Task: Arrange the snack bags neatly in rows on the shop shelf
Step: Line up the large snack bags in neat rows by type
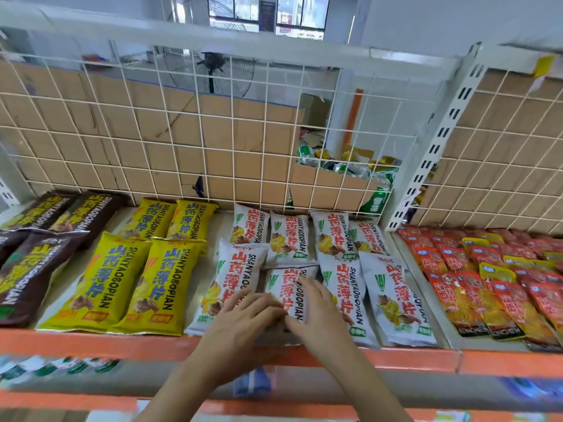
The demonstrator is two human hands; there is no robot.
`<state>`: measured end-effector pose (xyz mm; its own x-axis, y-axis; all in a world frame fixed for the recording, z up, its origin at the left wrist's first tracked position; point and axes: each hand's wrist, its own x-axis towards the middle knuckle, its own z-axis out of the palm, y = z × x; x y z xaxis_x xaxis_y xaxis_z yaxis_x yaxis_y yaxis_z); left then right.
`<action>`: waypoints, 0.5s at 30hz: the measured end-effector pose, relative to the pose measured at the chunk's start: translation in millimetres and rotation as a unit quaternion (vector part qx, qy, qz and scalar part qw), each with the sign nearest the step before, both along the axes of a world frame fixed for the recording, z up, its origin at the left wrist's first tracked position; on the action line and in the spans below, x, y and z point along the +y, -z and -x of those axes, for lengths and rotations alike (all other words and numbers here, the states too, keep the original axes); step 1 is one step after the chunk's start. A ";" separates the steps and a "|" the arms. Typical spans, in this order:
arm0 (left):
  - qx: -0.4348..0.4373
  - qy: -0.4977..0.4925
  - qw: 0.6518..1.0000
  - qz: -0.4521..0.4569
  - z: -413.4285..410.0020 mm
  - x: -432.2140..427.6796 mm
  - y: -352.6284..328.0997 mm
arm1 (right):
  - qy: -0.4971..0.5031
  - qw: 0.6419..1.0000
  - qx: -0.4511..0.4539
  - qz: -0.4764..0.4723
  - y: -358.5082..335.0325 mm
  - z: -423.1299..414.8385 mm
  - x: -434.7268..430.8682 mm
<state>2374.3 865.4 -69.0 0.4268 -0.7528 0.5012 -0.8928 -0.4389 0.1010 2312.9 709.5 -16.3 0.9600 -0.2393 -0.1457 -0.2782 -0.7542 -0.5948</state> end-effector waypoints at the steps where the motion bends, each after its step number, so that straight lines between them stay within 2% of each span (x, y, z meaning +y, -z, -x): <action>1: 0.003 0.006 1.000 -0.002 2.9 -0.9 -1.5 | -0.004 1.000 -0.008 -0.004 -0.5 2.6 -1.2; 5: 0.040 -0.009 0.999 0.011 12.5 -6.1 2.2 | -0.020 0.999 -0.043 -0.014 -1.2 14.0 -4.1; 11: 0.001 0.007 0.999 0.037 18.4 -9.8 1.8 | 0.002 0.991 -0.129 -0.022 -0.6 26.3 -17.7; 15: 0.018 0.016 0.998 0.055 20.4 -14.3 -4.0 | 0.032 0.987 -0.155 -0.036 -2.5 31.5 -31.6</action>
